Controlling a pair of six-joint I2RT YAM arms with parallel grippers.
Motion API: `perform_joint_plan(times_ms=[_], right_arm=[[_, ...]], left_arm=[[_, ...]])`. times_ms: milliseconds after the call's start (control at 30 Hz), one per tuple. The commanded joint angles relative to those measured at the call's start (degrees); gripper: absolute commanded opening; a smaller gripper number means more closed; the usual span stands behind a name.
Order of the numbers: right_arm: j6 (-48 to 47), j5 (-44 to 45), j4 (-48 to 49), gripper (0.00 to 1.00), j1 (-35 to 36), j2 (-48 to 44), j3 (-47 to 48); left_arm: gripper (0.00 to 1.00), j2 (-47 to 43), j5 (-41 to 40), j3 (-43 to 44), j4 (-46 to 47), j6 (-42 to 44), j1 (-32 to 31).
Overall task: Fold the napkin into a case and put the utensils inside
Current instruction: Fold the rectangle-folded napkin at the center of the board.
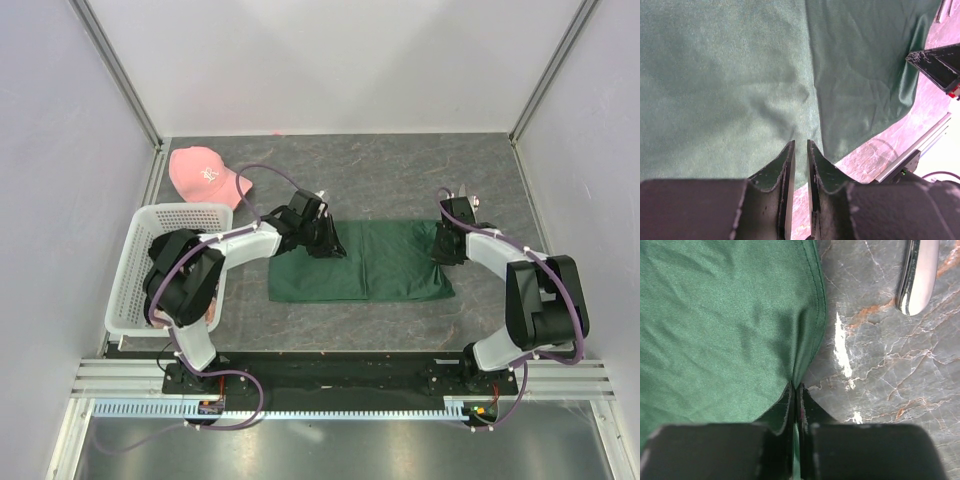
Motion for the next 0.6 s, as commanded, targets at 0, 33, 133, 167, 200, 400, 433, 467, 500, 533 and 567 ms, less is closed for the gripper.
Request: perform_joint_plan(times_ms=[0, 33, 133, 167, 200, 400, 433, 467, 500, 533, 567], right_arm=[[-0.6, 2.2, -2.1, 0.0, 0.1, -3.2, -0.7], [-0.4, 2.6, -3.6, 0.0, 0.1, -5.0, -0.3], [-0.4, 2.9, -5.8, 0.0, 0.1, -8.6, 0.8], [-0.4, 3.3, -6.4, 0.0, 0.1, -9.3, 1.0], [-0.5, 3.5, -6.7, 0.0, 0.1, -10.1, 1.4], [-2.6, 2.3, -8.1, 0.0, 0.1, -15.4, 2.7], [-2.8, 1.4, -7.8, 0.0, 0.2, -16.1, 3.0], [-2.9, 0.5, -7.7, 0.0, 0.4, -16.5, 3.5], [-2.9, -1.5, -7.6, 0.0, 0.6, -16.6, 3.9], [-2.8, -1.9, -7.7, 0.0, 1.6, -17.1, 4.5], [-2.6, -2.4, -7.8, 0.0, 2.5, -17.1, 5.7]], left_arm=[[0.22, 4.3, 0.6, 3.7, 1.8, -1.0, -1.0], [0.22, 5.3, 0.3, 5.0, 1.8, -1.6, -1.3], [0.21, 8.9, -1.2, 7.7, 1.7, -2.6, -2.7], [0.21, 9.9, -1.5, 8.3, 1.8, -3.1, -3.1], [0.21, 10.8, -1.7, 8.8, 1.8, -3.5, -4.0], [0.2, 17.4, -2.2, 12.1, 2.4, -7.7, -7.1], [0.2, 17.8, -2.2, 12.0, 2.8, -8.3, -7.6], [0.2, 18.1, -2.3, 11.9, 3.6, -9.0, -8.5], [0.2, 18.0, -2.5, 11.6, 3.9, -9.9, -8.8], [0.2, 18.0, -2.7, 11.6, 4.3, -10.3, -9.3], [0.21, 18.0, -2.7, 11.7, 4.8, -10.6, -10.2]])
